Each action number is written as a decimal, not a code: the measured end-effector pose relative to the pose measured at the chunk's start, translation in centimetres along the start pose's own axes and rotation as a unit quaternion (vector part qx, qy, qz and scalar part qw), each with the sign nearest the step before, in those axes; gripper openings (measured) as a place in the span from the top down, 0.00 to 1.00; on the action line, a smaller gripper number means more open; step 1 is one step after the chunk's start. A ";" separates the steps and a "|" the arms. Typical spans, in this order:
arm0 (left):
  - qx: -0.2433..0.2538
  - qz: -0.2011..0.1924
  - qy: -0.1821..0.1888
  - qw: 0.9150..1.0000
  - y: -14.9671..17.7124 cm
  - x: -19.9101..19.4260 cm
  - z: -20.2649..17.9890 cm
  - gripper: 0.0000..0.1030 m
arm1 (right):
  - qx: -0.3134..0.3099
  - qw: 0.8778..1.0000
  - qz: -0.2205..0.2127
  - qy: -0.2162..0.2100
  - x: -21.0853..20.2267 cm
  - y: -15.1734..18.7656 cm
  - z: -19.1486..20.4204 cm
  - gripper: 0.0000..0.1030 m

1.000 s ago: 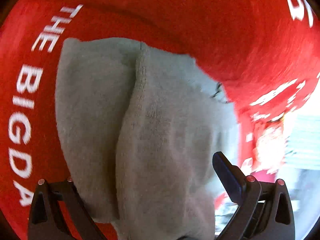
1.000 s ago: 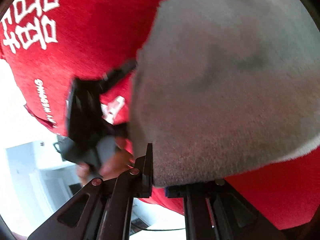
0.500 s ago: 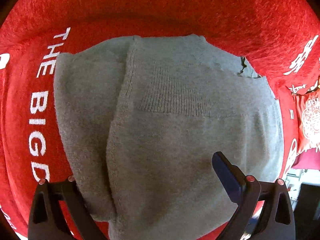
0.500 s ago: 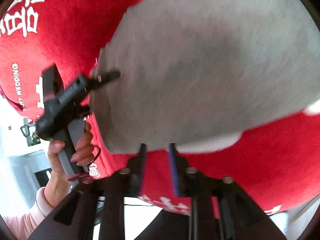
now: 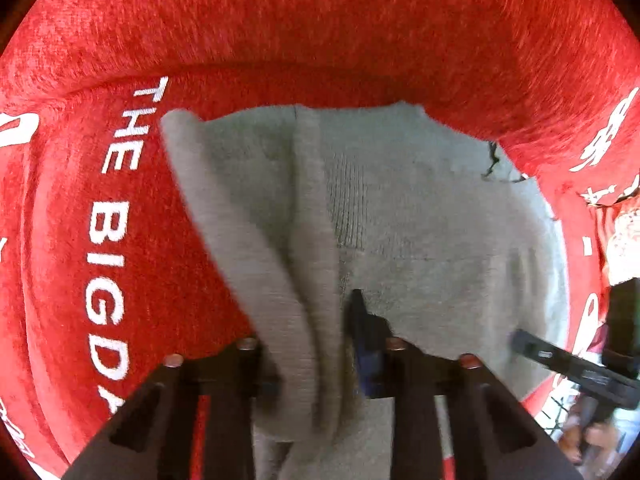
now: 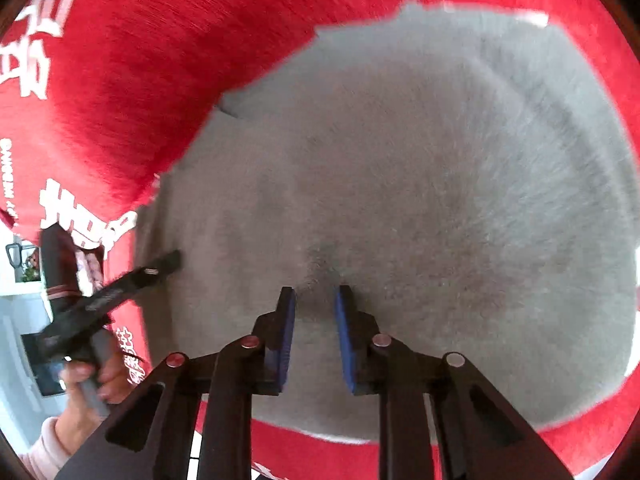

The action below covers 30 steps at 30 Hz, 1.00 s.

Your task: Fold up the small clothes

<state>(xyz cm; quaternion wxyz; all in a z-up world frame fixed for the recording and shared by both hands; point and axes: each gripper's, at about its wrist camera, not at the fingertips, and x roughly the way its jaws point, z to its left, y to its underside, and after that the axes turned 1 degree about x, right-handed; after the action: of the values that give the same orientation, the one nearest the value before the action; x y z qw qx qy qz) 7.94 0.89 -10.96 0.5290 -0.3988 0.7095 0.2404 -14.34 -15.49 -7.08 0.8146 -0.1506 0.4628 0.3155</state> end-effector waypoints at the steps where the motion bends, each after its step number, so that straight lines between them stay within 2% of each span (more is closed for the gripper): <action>1: -0.004 0.000 0.007 1.000 -0.1 -0.3 0.1 0.78 | -0.002 1.000 -0.001 -0.001 0.0 0.0 -0.1 0.91; 6: -0.016 -0.021 0.065 0.998 -0.8 -3.3 -2.0 0.80 | 0.004 1.000 0.002 -0.022 -0.7 0.2 -0.9 0.91; 7: -0.012 -0.030 0.082 0.996 -1.1 -4.2 -3.3 0.80 | 0.009 0.999 0.004 -0.031 -0.8 0.1 -1.0 0.91; 9: -0.004 -0.042 0.101 0.994 -1.8 -5.2 -5.5 0.86 | 0.017 0.999 0.006 -0.049 -1.4 0.1 -1.6 0.91; 11: 0.012 -0.046 0.128 0.991 -2.3 -5.9 -8.6 0.86 | 0.025 0.997 0.001 -0.070 -2.6 0.2 -2.6 0.90; 14: 0.048 -0.040 0.140 0.988 -2.9 -5.1 -13.6 0.86 | 0.042 0.994 -0.016 -0.099 -4.6 0.4 -4.0 0.87; 18: 0.090 -0.020 0.142 0.986 -3.1 -1.2 -20.3 0.86 | 0.082 0.986 -0.036 -0.143 -7.1 0.6 -7.9 0.86; 21: 0.110 0.005 0.127 0.986 -2.7 2.8 -24.2 0.86 | 0.110 0.981 -0.038 -0.154 -7.4 0.9 -10.5 0.85; 24: 0.142 0.015 0.073 0.987 -2.2 5.7 -26.7 0.86 | 0.129 0.978 -0.036 -0.162 -7.2 1.3 -12.1 0.84; 29: 0.178 -0.003 0.030 0.984 -1.7 5.1 -29.0 0.85 | 0.141 0.971 -0.032 -0.189 -6.8 1.6 -13.3 0.83; 30: 0.183 -0.003 0.025 0.983 -1.5 4.8 -29.1 0.81 | 0.146 0.969 -0.035 -0.197 -7.1 1.5 -13.9 0.80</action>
<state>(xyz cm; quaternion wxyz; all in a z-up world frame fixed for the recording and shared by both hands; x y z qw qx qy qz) -7.67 -23.66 -5.88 0.5763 -0.3033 0.7530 0.0946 -27.08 -24.49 -8.29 0.9134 0.0190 0.3283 0.2399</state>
